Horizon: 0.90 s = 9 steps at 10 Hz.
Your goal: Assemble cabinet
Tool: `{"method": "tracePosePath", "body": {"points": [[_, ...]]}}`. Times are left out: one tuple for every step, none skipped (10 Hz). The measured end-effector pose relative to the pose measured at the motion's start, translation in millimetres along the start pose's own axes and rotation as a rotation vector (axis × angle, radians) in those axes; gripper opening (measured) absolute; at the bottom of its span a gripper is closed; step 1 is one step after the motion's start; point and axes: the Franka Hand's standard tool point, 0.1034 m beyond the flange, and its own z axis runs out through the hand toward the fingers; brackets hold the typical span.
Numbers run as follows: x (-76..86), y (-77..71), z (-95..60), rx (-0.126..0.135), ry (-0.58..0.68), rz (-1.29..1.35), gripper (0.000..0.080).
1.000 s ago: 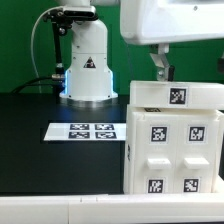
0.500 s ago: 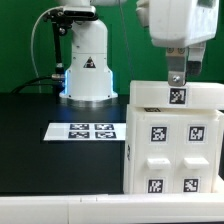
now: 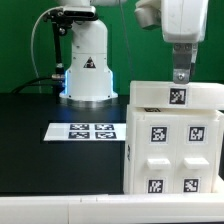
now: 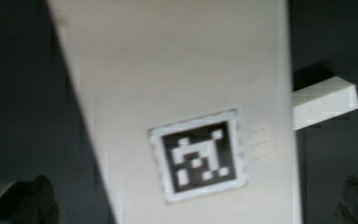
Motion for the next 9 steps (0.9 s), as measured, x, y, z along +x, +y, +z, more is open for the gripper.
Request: {"method": "tracePosePath", "body": {"points": [[-4.5, -1.0, 3.4, 0.007, -0.004, 0.007, 0.0797], [-8.0, -2.8, 11.2, 0.013, -0.01, 0.01, 0.0797], [-7.3, 0.0, 17.0, 0.001, -0.006, 0.01, 0.0797], [-7.3, 0.5, 17.3, -0.001, -0.006, 0.011, 0.0797], [-7.8, 0.6, 17.6, 0.0, -0.006, 0.024, 0.0694], [-8.3, 0.8, 18.0, 0.0, -0.006, 0.06, 0.0552], [-8.4, 0.9, 18.0, 0.0, -0.006, 0.085, 0.0552], [-8.4, 0.8, 18.1, 0.0, -0.006, 0.173, 0.0554], [-8.4, 0.8, 18.2, 0.0, -0.006, 0.249, 0.0554]]}}
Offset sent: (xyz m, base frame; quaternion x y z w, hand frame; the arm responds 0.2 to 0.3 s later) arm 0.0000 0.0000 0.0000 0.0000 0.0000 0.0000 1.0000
